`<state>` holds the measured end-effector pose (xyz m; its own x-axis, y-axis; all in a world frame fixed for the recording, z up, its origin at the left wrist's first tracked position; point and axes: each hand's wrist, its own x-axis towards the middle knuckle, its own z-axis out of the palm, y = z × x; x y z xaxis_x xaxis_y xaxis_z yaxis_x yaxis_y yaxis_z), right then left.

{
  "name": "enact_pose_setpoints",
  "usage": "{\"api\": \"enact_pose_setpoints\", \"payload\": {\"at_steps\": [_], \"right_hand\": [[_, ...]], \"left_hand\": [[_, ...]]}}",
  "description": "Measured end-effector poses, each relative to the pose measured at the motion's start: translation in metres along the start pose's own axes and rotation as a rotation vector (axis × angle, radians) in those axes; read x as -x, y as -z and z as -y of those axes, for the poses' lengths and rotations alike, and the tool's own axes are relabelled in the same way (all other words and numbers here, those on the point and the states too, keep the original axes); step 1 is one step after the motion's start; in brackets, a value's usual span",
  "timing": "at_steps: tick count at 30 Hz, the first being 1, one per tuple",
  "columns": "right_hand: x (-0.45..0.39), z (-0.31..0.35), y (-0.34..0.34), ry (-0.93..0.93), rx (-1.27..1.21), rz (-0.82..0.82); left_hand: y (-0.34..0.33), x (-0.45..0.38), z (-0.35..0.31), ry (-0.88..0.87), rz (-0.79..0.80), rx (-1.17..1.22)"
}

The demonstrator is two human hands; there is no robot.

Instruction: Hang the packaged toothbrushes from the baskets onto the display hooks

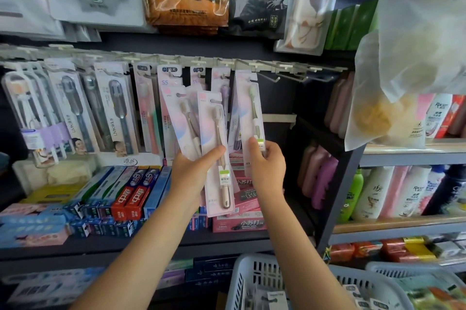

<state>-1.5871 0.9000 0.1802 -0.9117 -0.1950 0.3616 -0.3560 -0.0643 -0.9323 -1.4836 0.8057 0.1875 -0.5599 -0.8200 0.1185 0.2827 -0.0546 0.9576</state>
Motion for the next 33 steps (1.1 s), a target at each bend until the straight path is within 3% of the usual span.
{"api": "enact_pose_setpoints", "payload": {"at_steps": [7,11,13,17,19,27,33], "right_hand": [[-0.028,-0.003,-0.024,-0.129,0.005,0.031],[-0.031,-0.008,-0.025,-0.248,0.260,0.036],[-0.014,-0.006,-0.015,-0.196,0.184,0.025],[0.032,-0.005,0.006,-0.006,-0.006,0.453],[0.042,-0.011,0.010,0.021,0.044,0.539],[0.040,-0.006,0.022,0.042,-0.084,0.416],[0.031,0.008,0.028,-0.017,-0.162,0.195]], "left_hand": [[-0.005,0.005,-0.001,-0.005,0.007,0.000],[-0.003,0.005,0.000,0.000,0.012,-0.012],[0.000,0.005,-0.001,-0.004,0.004,-0.008],[0.001,0.005,0.000,-0.005,-0.017,-0.002],[-0.001,0.006,0.002,0.002,-0.020,0.002],[-0.001,0.013,0.000,-0.008,0.039,0.041],[0.002,0.018,-0.001,-0.057,0.027,0.029]]}}
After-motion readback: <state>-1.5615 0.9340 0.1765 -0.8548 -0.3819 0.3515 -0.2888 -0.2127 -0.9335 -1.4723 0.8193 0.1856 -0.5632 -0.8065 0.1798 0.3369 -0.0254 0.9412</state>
